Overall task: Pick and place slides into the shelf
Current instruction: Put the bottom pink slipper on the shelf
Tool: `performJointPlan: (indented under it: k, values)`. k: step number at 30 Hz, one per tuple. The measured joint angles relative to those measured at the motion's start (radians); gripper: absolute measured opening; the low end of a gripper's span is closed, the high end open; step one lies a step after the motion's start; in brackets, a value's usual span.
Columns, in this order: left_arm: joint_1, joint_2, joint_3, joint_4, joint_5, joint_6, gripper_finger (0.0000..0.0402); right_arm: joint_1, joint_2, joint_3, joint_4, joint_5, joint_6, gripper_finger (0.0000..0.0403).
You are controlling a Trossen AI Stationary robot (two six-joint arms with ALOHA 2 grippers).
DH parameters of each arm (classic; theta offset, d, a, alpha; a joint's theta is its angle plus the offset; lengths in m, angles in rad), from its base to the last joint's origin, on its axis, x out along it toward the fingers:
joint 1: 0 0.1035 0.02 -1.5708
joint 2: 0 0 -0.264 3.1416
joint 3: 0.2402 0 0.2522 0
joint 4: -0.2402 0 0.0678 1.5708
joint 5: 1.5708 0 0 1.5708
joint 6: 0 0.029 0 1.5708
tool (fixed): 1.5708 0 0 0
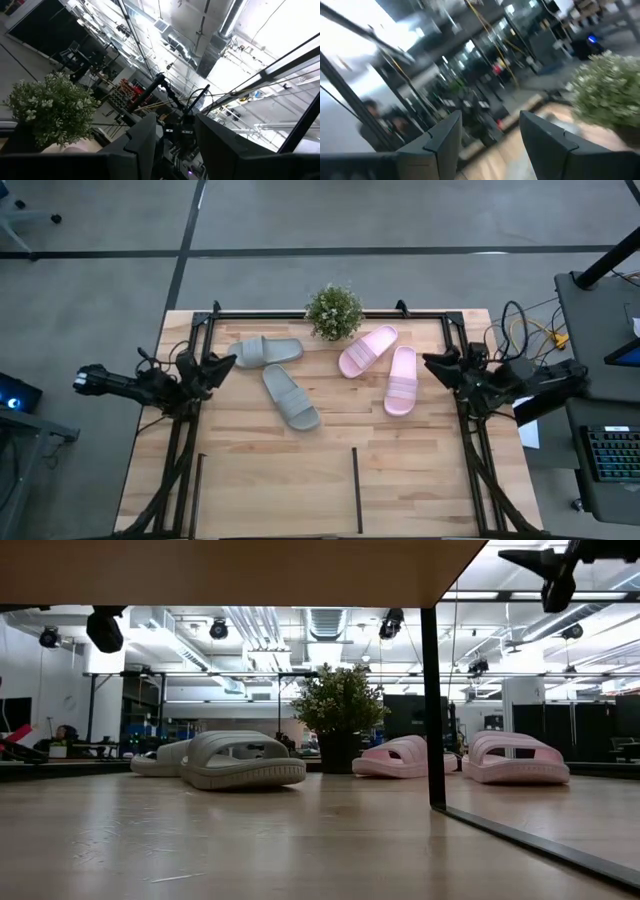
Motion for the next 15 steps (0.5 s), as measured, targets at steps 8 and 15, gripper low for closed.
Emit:
performJointPlan:
  k: [8, 15]
  values:
    - [0.0, 0.042, 0.0, 0.057, 0.0, 0.002, 0.0123, 0.0, 0.212, 0.293, -0.471, -0.01, 0.055, 0.0189]
    - [0.0, 0.061, 0.0, 0.056, 0.001, -0.001, 0.0123, 0.0, 0.388, 0.488, -0.741, -0.039, 0.061, 0.0188]
